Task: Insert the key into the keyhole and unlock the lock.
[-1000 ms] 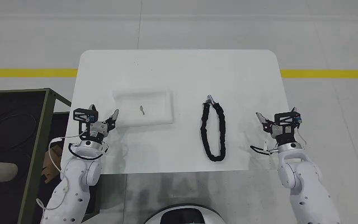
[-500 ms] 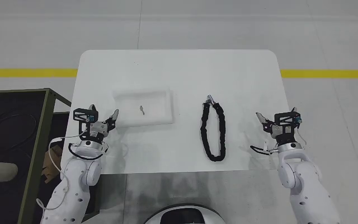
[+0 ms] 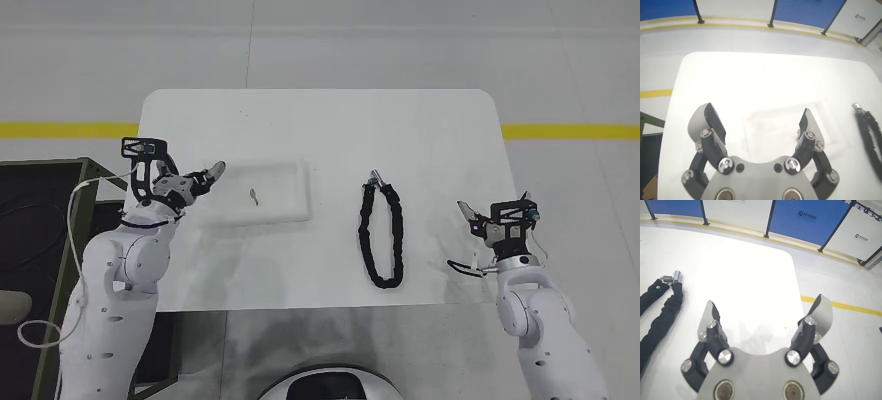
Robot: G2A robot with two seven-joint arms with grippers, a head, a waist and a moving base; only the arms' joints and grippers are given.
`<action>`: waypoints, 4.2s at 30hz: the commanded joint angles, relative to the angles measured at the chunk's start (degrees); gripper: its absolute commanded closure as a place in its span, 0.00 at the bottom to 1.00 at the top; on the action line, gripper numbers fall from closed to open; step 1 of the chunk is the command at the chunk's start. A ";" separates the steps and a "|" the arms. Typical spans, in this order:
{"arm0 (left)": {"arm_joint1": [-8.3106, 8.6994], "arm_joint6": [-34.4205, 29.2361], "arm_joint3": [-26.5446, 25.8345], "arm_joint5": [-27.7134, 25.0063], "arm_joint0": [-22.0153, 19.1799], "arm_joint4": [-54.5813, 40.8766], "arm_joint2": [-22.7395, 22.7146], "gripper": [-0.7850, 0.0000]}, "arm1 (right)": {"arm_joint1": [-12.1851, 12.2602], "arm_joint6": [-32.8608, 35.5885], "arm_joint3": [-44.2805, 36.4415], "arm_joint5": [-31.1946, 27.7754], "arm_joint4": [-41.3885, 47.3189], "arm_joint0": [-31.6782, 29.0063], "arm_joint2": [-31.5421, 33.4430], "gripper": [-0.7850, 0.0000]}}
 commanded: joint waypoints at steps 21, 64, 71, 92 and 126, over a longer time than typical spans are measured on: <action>3.09 -47.93 30.47 16.34 -39.06 -13.43 30.46 0.48 | 0.00 0.00 0.00 0.00 0.00 0.00 0.00 0.00; 5.24 -43.89 32.21 20.38 -41.76 -20.06 36.82 1.00 | 0.00 0.00 0.00 0.00 0.00 0.00 0.00 0.00; 6.06 -44.64 25.13 19.63 -41.69 -14.99 34.28 1.00 | 0.00 0.00 0.00 0.00 0.00 0.00 0.00 0.00; 5.03 -12.53 21.13 18.07 -24.54 -62.33 8.35 1.00 | 0.00 0.00 0.00 0.00 0.00 0.00 0.00 0.00; 4.99 -10.12 22.67 17.81 -23.94 -62.53 8.03 1.00 | -2.55 69.07 10.68 -16.01 23.81 39.84 -25.04 0.00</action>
